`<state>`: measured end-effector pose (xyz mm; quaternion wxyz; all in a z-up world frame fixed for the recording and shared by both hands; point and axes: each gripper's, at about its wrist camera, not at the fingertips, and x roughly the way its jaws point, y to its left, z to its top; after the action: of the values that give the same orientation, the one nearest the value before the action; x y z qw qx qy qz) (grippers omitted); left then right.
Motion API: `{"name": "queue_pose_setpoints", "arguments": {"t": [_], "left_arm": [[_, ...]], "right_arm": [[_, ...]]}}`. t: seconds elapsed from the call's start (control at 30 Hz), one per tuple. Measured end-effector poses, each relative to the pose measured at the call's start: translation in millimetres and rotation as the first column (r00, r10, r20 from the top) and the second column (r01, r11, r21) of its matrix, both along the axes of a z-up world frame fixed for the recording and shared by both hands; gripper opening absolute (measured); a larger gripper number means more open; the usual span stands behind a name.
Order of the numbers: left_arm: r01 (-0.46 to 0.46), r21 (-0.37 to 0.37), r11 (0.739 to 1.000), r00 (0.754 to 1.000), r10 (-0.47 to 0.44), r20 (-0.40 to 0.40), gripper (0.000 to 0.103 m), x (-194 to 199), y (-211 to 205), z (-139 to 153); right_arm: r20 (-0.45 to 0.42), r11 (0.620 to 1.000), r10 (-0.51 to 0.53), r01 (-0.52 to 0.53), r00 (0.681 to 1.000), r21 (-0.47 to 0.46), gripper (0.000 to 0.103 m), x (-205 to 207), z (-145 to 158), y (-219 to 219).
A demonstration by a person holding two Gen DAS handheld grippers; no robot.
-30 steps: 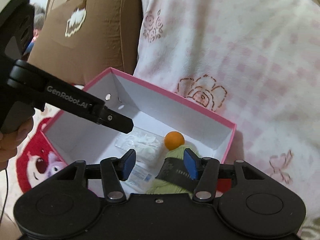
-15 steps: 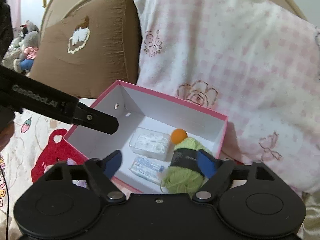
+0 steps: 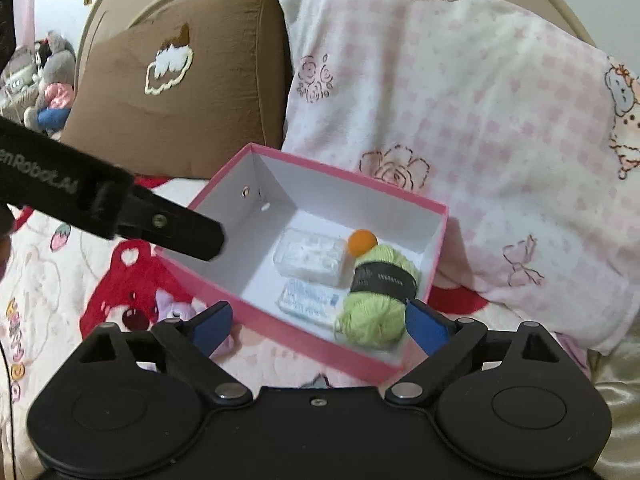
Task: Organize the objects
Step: 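Withdraw the left tool from the box toward the purple plush toy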
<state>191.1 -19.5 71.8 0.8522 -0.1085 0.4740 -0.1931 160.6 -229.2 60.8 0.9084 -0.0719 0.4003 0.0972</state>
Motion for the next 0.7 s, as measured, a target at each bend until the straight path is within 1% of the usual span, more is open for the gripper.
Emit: {"name": "queue_pose_setpoints", "arguments": {"t": [0.17,0.3,0.37,0.5,0.7], "left_arm": [[0.013,0.041,0.999,1.000,-0.013,0.006,0.090,-23,14,4],[0.014,0.048,0.999,1.000,-0.014,-0.001,0.091,-39,28,7],[0.012,0.046,0.999,1.000,-0.012,0.007,0.091,-47,37,10],[-0.004,0.035,0.999,1.000,0.003,0.026,0.091,-58,54,14],[-0.008,0.028,1.000,1.000,0.007,0.028,0.091,-71,69,10]], "right_arm": [[0.015,1.000,-0.001,0.001,1.000,0.017,0.095,-23,8,-1],[0.026,0.999,0.015,-0.016,1.000,0.028,0.095,-38,16,4],[0.024,0.998,0.037,-0.038,0.999,0.053,0.095,-45,20,8],[0.008,0.985,0.097,-0.097,0.995,0.141,0.095,-57,24,17],[-0.009,0.976,0.135,-0.131,0.991,0.175,0.095,-65,22,32]]}}
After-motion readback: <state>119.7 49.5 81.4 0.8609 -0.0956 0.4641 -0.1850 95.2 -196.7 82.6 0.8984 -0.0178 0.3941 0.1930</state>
